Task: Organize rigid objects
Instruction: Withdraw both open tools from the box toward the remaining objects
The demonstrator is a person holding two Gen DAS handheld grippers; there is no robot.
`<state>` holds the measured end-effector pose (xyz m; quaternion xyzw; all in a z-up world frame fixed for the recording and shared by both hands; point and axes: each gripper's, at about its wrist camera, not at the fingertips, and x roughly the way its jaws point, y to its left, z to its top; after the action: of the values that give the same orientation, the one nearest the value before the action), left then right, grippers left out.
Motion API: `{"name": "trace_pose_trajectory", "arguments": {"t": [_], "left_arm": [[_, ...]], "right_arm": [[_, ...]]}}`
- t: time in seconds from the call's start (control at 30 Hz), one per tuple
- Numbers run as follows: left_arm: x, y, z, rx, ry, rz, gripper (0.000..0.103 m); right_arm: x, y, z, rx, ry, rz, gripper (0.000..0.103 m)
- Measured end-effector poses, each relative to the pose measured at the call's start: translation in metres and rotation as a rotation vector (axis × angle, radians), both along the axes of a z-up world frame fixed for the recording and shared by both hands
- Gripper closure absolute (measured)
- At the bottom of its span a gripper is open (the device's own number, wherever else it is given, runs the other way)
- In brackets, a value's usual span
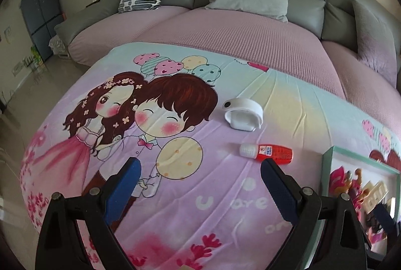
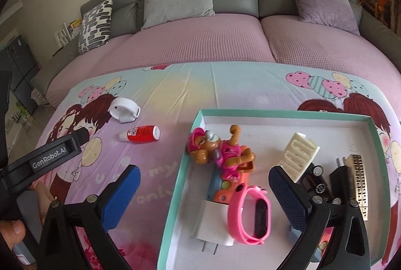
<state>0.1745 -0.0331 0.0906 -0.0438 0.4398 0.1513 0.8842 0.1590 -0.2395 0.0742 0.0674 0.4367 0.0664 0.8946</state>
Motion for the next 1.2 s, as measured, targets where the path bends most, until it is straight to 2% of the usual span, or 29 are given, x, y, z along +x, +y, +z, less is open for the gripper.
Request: {"name": "trace_pose_trajectory", "arguments": {"t": [0.17, 0.3, 0.57, 0.87, 1.0, 1.1, 1.2], "left_arm": [[0.002, 0.009, -0.007, -0.051, 0.01, -0.016, 0.007], [0.002, 0.019, -0.012, -0.059, 0.029, -0.005, 0.007], [-0.003, 0.05, -0.02, -0.063, 0.063, 0.053, 0.007], [-0.001, 0.076, -0.038, -0.123, 0.098, 0.086, 0.007], [0.003, 0.088, -0.045, -0.173, 0.105, 0.091, 0.007], [0.007, 0.097, -0.04, -0.211, 0.066, 0.089, 0.007], [0.01, 0.112, -0.037, -0.312, 0.009, 0.075, 0.007]], "right_arm": [[0.004, 0.015, -0.006, -0.032, 0.016, 0.012, 0.0], [0.006, 0.026, -0.011, -0.05, 0.022, 0.022, 0.0], [0.003, 0.031, -0.003, -0.011, -0.042, 0.024, 0.0], [0.004, 0.055, -0.002, -0.051, -0.085, 0.052, 0.002], [0.006, 0.066, 0.006, -0.035, -0.11, 0.056, 0.002], [0.013, 0.081, 0.011, -0.033, -0.117, 0.067, 0.002], [0.022, 0.099, 0.01, -0.051, -0.107, 0.084, 0.002]]}}
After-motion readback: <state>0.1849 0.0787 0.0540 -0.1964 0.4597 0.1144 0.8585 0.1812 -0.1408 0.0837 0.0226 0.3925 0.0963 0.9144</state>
